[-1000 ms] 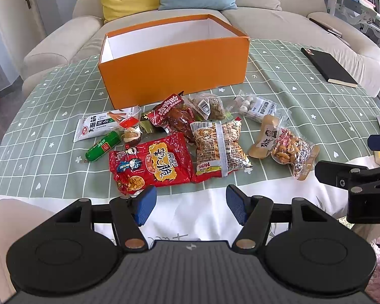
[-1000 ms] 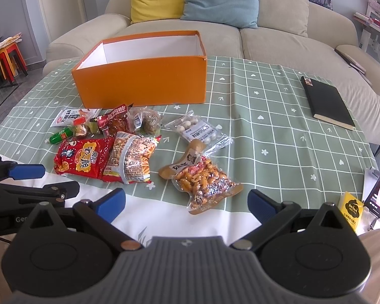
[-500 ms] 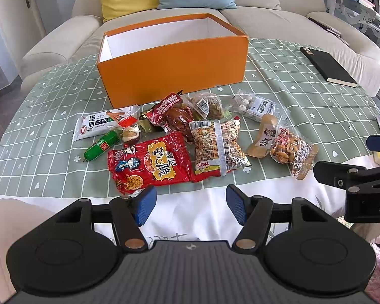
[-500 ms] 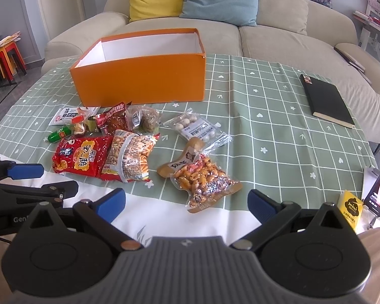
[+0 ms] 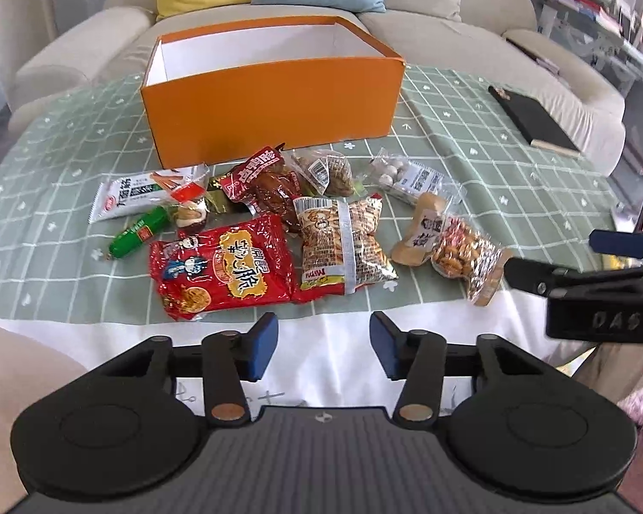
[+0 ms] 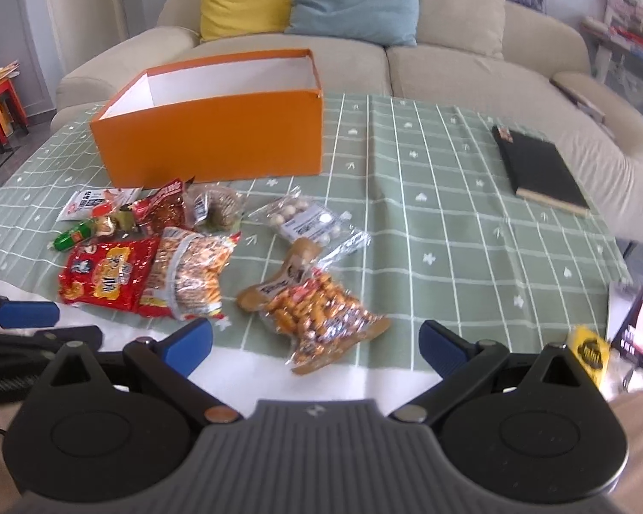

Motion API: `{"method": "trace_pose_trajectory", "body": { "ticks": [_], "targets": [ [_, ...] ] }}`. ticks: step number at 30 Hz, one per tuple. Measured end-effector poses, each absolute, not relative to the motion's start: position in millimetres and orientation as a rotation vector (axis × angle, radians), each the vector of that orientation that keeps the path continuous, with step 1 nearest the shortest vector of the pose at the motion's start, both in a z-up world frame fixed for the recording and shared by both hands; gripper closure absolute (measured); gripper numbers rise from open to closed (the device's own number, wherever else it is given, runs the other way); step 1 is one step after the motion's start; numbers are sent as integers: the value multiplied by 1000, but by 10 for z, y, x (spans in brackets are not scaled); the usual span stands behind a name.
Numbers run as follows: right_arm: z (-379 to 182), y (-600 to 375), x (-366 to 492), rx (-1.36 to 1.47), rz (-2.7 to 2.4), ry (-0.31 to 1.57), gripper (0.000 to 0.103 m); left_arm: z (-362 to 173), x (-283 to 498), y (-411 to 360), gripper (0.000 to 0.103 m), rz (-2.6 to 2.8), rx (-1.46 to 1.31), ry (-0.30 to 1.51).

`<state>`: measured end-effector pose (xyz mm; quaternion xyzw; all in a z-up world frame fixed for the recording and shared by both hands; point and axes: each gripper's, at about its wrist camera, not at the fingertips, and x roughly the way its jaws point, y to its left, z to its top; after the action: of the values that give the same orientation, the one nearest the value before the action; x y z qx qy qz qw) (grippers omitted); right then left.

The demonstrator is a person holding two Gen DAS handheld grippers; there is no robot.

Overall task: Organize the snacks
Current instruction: 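Grasp the peanut bag with the left tool while the right tool grasps the spicy peanut pouch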

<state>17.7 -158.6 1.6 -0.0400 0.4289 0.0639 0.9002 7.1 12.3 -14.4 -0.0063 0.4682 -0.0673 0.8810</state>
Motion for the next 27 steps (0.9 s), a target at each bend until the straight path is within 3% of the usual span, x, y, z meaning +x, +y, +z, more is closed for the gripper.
{"method": "trace_pose_trajectory", "body": {
  "ticks": [4,6,7,10,19,27],
  "targets": [
    [-101,-1528,226,-183,150,843,4,-177,133,207,46,-141,-62,965],
    [-149,-1522,279,-175,184,854,4,-197,172,238,33,-149,-80,963],
    [-173,-1522,305,-159,205,863,4,-209,190,245,31,-154,-87,960],
    [-259,-1484,385,-135,248,890,5,-250,239,229,30,-170,-86,953],
    [-568,-1541,713,-168,219,955,20,-381,473,97,24,-192,-83,958],
    [-745,-1501,890,-233,256,953,20,-521,767,0,22,-119,-97,986]
  ]
}}
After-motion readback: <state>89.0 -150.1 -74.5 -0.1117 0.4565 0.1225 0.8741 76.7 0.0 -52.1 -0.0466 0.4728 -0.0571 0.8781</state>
